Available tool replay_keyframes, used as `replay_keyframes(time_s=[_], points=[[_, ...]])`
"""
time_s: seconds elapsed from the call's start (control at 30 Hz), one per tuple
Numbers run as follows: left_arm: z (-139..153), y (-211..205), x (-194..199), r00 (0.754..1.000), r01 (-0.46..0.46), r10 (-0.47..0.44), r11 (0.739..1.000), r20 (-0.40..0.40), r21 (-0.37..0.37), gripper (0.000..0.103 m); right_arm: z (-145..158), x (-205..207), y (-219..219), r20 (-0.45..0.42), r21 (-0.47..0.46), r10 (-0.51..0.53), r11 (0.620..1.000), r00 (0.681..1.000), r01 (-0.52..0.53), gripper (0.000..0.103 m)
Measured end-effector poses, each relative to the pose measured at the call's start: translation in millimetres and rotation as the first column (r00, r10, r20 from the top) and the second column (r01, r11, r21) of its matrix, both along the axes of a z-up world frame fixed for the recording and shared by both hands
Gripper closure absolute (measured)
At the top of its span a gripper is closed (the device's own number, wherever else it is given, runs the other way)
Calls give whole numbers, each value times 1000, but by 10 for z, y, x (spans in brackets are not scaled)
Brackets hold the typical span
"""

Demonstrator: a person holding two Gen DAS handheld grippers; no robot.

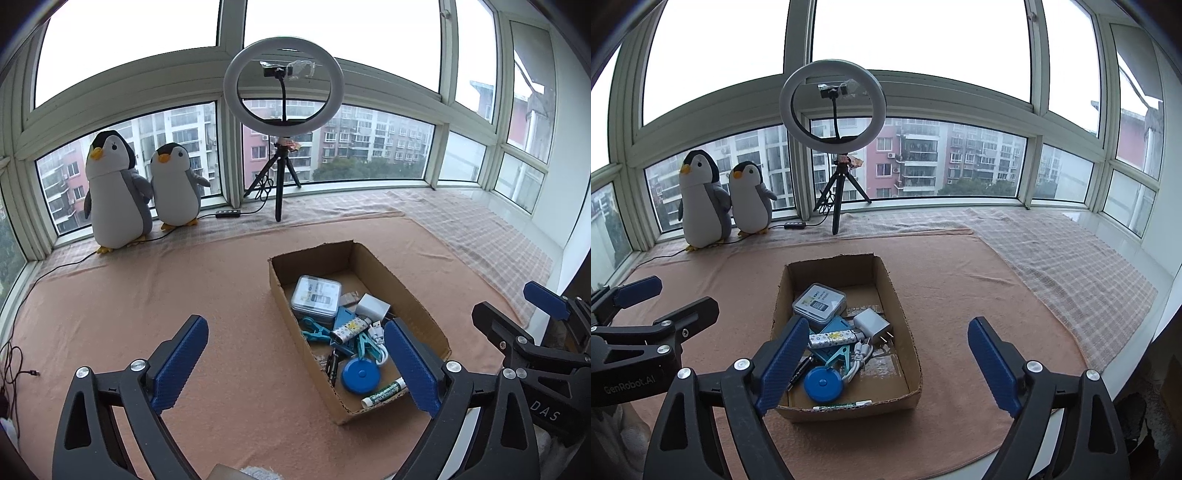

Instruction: Organize rigid objects

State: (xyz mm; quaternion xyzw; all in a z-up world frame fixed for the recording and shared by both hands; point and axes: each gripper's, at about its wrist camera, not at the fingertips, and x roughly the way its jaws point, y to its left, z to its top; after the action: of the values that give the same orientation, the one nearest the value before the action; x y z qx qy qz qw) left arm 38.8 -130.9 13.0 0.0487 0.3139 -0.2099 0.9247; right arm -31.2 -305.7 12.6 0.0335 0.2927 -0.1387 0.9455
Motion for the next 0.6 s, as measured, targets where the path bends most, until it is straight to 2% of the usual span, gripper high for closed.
replay_keyframes(time_s=[0.6], points=[[24,-25,-58,1000,-4,4,1000,8,2,1,12,-56,-29,6,23,-7,1000,1000,7,17]])
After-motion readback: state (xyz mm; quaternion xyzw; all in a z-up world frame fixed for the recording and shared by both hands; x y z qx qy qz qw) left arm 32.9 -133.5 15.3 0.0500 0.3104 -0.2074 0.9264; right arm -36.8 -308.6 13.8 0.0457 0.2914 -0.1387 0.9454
